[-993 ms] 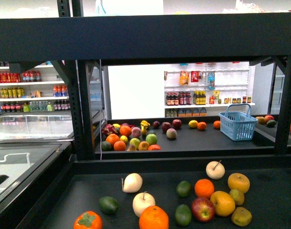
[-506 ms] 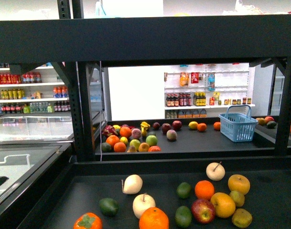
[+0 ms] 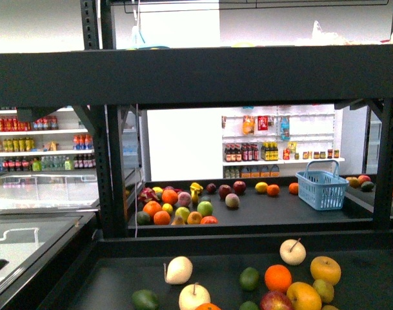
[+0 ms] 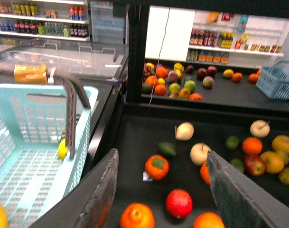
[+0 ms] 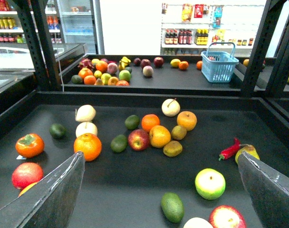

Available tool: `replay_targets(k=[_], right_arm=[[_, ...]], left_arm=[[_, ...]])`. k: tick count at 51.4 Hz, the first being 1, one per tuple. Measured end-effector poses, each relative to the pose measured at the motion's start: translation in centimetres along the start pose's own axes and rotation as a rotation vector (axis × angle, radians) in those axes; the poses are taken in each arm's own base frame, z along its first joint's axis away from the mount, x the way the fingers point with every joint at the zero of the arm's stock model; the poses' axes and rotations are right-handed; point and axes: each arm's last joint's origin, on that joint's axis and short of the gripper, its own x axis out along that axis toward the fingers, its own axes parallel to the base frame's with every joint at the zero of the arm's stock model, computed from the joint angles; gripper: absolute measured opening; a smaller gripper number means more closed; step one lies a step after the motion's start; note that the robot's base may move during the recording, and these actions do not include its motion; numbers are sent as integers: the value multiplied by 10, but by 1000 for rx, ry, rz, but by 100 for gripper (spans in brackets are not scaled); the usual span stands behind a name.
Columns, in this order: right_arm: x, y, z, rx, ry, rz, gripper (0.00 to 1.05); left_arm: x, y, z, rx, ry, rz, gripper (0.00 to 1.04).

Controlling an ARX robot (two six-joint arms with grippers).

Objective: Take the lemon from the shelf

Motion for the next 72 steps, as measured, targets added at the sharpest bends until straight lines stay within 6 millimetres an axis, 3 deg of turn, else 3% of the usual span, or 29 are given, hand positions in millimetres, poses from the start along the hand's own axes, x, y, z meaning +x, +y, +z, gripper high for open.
replay_targets(k=[8, 12, 27, 54, 61, 72], right_arm=[[0, 0, 0, 0, 0, 1, 97], [0, 0, 0, 0, -1, 0, 97], [0, 0, 0, 0, -1, 0, 97], [0, 0, 0, 0, -1, 0, 97], [0, 0, 0, 0, -1, 0, 97], [0, 0, 0, 0, -1, 0, 97]], left_arm=[[-13, 2, -31, 38, -38, 6, 24], [-12, 3, -47, 42, -28, 5, 2], [-11, 4, -73, 49, -30, 5, 2], [-11, 6, -97, 49, -37, 6, 2], [-11, 6, -97, 49, -37, 5, 33], [-11, 6, -97, 49, -37, 5, 72]])
